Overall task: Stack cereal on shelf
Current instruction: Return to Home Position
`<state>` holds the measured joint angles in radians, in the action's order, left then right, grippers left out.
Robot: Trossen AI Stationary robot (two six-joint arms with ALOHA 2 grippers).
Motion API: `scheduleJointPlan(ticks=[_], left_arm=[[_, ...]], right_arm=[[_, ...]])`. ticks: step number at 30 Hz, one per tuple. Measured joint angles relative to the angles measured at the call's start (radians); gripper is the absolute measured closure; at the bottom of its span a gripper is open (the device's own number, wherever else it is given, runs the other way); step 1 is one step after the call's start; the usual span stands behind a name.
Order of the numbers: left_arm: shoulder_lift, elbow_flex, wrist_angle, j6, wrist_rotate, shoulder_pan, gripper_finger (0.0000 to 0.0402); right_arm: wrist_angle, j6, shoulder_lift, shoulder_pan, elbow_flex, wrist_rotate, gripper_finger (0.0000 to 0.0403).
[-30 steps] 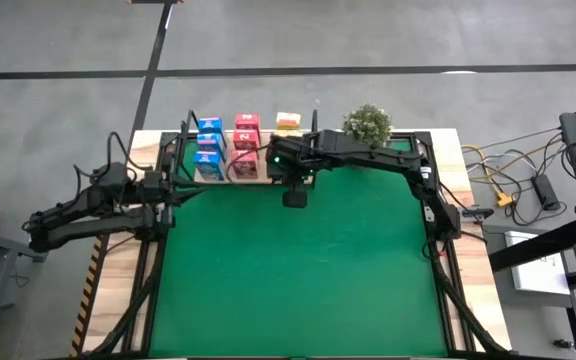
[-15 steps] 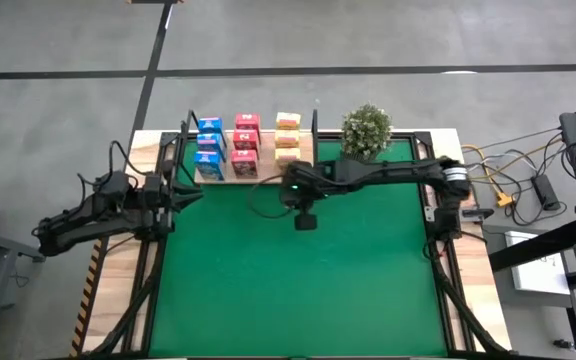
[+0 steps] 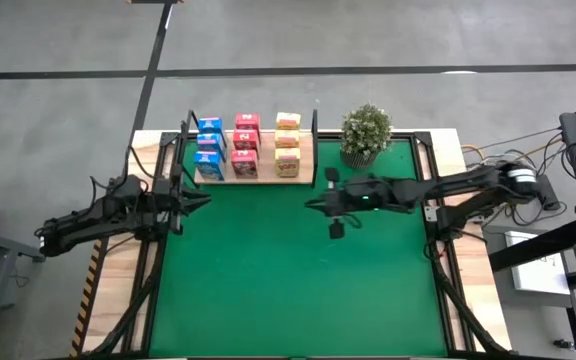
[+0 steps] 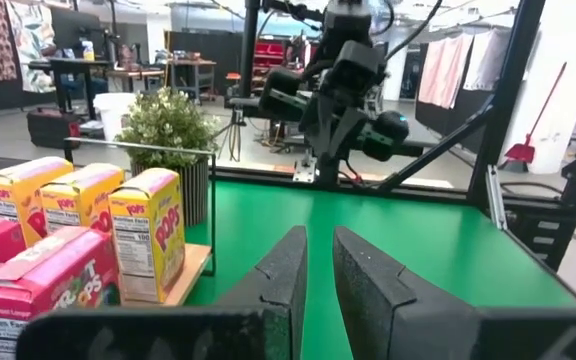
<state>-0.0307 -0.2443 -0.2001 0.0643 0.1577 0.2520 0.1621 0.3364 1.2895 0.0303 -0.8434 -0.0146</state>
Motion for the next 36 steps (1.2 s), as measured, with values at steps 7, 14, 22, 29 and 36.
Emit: scheduleJointPlan(ticks=[7, 14, 22, 29, 36], left_arm=[[0.0, 0.0, 0.015, 0.023, 0.0, 0.0, 0.0365], [0.0, 0.0, 0.015, -0.013, 0.0, 0.0, 0.0365], [0.0, 0.0, 0.015, -0.029, -0.001, 0.0, 0.0365], [-0.001, 0.0, 0.016, -0.029, -0.001, 0.0, 0.0365], [-0.002, 0.0, 0.014, -0.024, -0.001, 0.0, 0.0365]], right_arm=[[0.117, -0.049, -0.254, 0.0, 0.251, 0.049, 0.0394], [0.212, -0.065, -0.498, 0.0, 0.434, 0.049, 0.0394], [0.218, -0.093, -0.759, 0.0, 0.573, 0.049, 0.0394], [0.199, -0.091, -0.964, 0.0, 0.685, -0.003, 0.0394], [0.172, -0.091, -1.135, 0.001, 0.773, -0.015, 0.0394]])
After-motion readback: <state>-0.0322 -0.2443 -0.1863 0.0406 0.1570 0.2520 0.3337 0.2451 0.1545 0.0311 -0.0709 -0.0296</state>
